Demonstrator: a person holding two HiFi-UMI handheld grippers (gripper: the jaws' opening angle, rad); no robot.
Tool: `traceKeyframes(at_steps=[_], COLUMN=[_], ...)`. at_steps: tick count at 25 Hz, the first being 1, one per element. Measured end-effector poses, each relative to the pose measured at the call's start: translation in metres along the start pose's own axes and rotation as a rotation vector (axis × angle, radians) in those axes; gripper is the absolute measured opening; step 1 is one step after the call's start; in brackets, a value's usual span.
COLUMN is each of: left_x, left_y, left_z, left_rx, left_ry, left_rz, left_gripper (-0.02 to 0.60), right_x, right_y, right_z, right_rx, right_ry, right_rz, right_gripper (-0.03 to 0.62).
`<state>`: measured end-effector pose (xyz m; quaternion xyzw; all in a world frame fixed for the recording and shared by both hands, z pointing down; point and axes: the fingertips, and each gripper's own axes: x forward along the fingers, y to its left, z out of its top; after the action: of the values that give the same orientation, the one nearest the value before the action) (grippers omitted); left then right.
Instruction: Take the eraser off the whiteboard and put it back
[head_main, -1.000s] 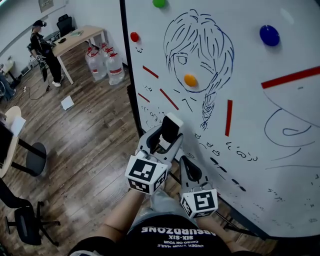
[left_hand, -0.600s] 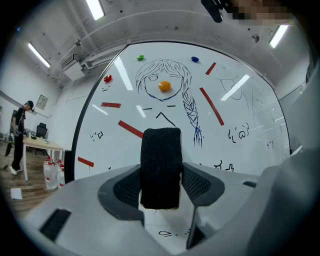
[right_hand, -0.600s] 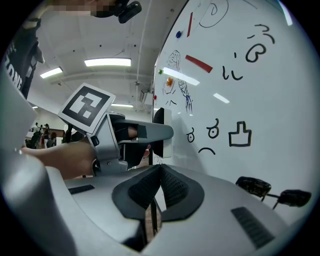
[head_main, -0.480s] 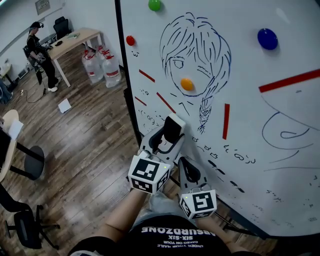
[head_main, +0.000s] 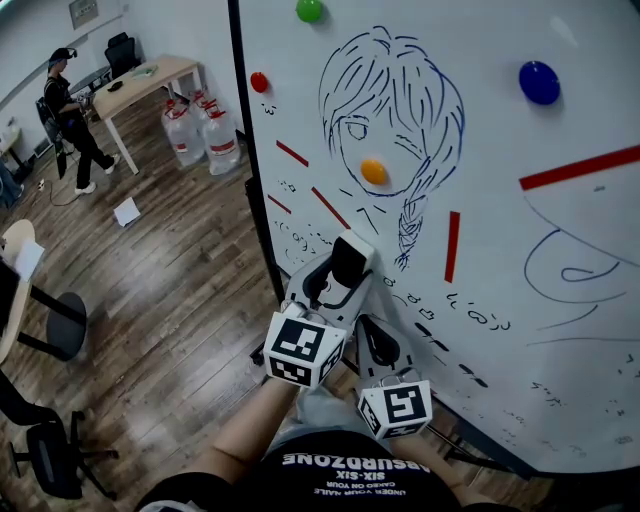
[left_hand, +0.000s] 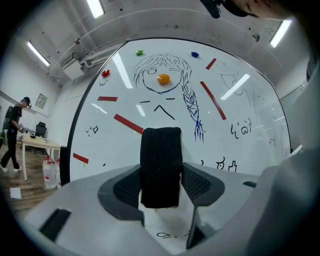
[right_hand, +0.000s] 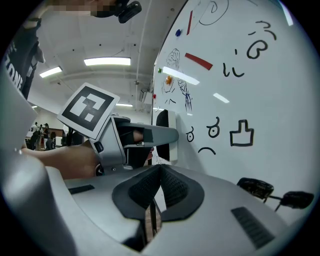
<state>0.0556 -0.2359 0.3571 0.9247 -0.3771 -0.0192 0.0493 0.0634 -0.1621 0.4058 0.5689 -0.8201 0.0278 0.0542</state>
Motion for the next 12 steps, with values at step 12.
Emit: traceKeyframes(at_steps=[12], left_x=[0.0002], left_y=[-0.0032], left_z=[-0.0014], left_rx=[0.018], left_ry=[0.007], left_rz=[-0.022], left_gripper=[0.247], right_x=[0.0024], right_y=[0.0019], right_z=[-0.0013], right_rx=[-0.006], right_ry=[0.005], right_rz=[0.008], right_gripper=[-0.002])
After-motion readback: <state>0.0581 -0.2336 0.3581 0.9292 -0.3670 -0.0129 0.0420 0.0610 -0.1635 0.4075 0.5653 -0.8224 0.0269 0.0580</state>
